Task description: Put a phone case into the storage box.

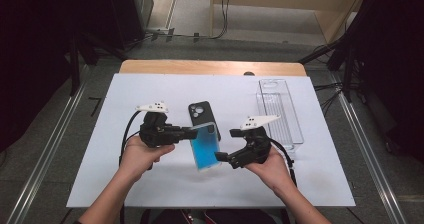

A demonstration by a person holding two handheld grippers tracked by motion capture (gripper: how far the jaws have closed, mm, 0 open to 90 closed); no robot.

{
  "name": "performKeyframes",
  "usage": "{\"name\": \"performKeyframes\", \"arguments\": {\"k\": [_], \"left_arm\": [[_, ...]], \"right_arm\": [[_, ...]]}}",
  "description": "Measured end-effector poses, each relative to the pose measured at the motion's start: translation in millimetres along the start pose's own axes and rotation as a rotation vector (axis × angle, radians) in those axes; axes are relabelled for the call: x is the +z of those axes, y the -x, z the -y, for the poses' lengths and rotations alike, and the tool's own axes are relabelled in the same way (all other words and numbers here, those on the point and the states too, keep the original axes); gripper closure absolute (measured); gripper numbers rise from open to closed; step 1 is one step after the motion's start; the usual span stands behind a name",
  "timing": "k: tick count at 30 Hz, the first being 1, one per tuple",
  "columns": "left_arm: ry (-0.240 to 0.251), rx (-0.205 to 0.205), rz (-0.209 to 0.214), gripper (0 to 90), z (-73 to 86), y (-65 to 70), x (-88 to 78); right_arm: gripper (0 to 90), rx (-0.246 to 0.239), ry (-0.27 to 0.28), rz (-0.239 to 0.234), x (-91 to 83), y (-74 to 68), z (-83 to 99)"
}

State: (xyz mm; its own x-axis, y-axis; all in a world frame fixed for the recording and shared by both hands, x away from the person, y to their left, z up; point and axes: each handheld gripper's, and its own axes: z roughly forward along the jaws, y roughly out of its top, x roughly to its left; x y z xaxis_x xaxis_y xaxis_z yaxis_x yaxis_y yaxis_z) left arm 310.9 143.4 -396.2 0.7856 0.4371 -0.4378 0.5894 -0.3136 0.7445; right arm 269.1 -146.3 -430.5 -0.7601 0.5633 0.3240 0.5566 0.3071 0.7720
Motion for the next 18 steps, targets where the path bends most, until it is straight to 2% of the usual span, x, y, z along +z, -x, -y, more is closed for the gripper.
{"name": "performKeyframes", "arguments": {"k": [2,4,8,12,18], "left_arm": [[0.009,-0.028,-0.018,80.9,-0.6,1.2,-0.4],[0.015,-0.032,-0.048,80.9,-0.8,2.6,-0.5],[0.021,-0.051,-0.08,80.9,-0.9,5.1,0.1],[0.04,-0.09,-0.104,80.9,-0.8,6.5,1.2],[0.055,-0.115,-0.126,81.0,-1.5,9.5,2.7]], "right_arm": [[2.6,0.019,-0.008,0.02,2.1,-1.4,0.0],[4.2,0.046,0.002,0.053,3.8,-3.0,0.0],[4.2,0.086,0.043,0.07,3.8,-4.6,-1.1],[4.2,0.076,0.064,0.078,2.4,-5.8,-1.3],[4.1,0.036,0.07,0.132,4.7,-11.9,-1.1]]}}
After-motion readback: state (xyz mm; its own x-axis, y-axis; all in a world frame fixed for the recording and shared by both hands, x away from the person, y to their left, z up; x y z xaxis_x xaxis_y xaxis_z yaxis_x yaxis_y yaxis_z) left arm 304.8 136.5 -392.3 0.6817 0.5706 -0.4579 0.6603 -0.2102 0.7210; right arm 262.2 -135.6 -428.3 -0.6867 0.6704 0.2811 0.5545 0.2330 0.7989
